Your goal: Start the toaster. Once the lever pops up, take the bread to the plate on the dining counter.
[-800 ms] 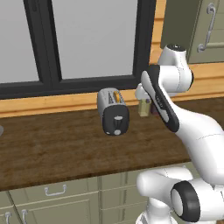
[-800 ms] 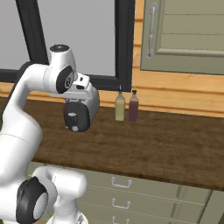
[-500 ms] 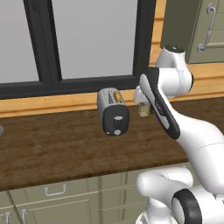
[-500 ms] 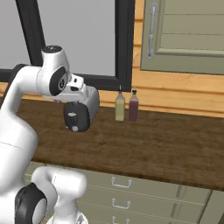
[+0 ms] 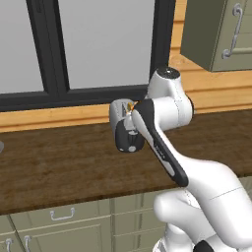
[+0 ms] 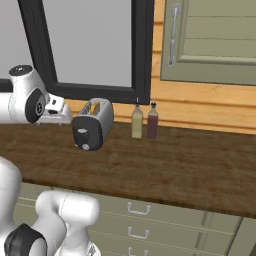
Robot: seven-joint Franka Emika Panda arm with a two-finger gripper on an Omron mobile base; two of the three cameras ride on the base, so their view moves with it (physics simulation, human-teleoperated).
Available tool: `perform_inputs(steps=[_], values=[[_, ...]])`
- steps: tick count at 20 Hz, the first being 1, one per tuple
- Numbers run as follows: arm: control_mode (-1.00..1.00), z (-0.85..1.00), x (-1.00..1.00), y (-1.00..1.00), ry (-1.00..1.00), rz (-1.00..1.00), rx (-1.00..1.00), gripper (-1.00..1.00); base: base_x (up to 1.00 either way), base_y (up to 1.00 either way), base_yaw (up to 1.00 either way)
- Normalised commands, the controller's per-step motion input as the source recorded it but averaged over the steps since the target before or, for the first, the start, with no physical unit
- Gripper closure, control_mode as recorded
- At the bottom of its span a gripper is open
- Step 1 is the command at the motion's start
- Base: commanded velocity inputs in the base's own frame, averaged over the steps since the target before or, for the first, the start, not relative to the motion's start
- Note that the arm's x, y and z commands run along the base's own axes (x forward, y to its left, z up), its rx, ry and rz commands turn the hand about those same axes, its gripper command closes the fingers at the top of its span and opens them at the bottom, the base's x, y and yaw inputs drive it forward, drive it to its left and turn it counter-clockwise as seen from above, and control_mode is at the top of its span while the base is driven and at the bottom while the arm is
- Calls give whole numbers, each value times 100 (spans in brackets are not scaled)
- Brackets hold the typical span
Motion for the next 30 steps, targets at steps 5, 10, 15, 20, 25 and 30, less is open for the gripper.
perform_inputs(steps=[5, 10, 15, 20, 25, 30], values=[[-100, -65, 24, -15, -21, -4, 0, -100, 0, 0, 0], [-100, -45, 70, 0, -9, -11, 0, -100, 0, 0, 0], [-100, -14, 82, -2, 1, -9, 0, -100, 0, 0, 0], [-100, -1, 54, -1, 7, -1, 0, -100, 0, 0, 0], [-100, -21, 15, 0, 5, 0, -1, -100, 0, 0, 0], [-100, -33, 27, 0, 0, 0, -1, -100, 0, 0, 0]])
